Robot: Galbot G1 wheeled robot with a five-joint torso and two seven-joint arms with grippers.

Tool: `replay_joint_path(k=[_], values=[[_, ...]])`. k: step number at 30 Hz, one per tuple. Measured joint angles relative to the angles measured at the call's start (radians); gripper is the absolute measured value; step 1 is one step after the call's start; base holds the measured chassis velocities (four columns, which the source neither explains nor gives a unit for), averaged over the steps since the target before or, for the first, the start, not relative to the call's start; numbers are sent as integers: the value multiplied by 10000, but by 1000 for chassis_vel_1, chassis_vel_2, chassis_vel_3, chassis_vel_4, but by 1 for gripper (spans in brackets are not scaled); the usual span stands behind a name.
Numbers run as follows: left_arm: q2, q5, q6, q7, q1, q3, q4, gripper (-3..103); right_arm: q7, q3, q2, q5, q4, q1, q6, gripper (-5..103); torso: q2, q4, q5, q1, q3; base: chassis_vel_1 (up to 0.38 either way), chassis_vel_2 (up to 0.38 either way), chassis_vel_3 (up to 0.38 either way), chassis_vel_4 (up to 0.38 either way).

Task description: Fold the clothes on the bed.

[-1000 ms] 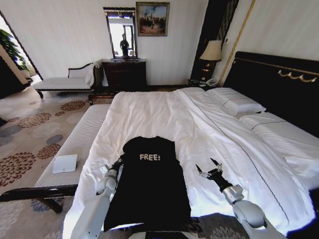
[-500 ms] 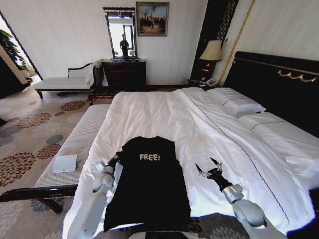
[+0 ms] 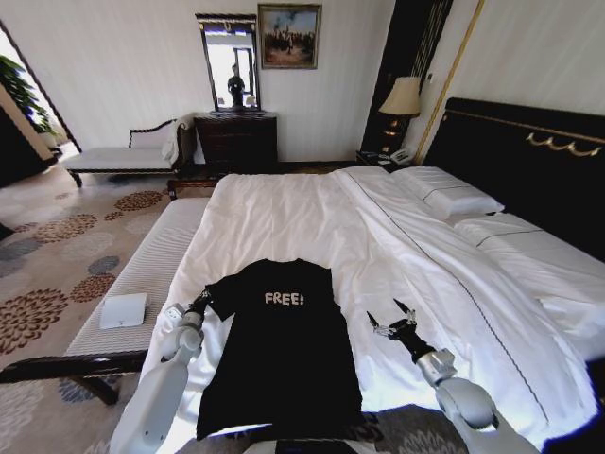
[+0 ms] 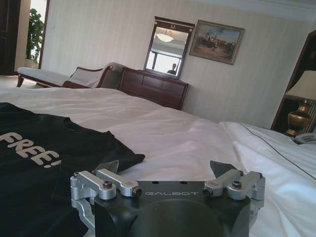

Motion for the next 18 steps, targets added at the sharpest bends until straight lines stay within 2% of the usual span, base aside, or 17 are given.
replay_joint_path(k=[8, 18], values=[[118, -106, -130, 38, 211, -298, -30, 1, -22, 76, 1, 13, -36, -31, 80, 100, 0, 3, 0, -1, 0, 0, 0, 0, 0], [111, -8, -128, -33, -194, -72, 159, 1, -22, 52, 23, -5, -20, -65, 80, 100, 0, 2, 1, 0, 0, 0, 0, 0, 0]])
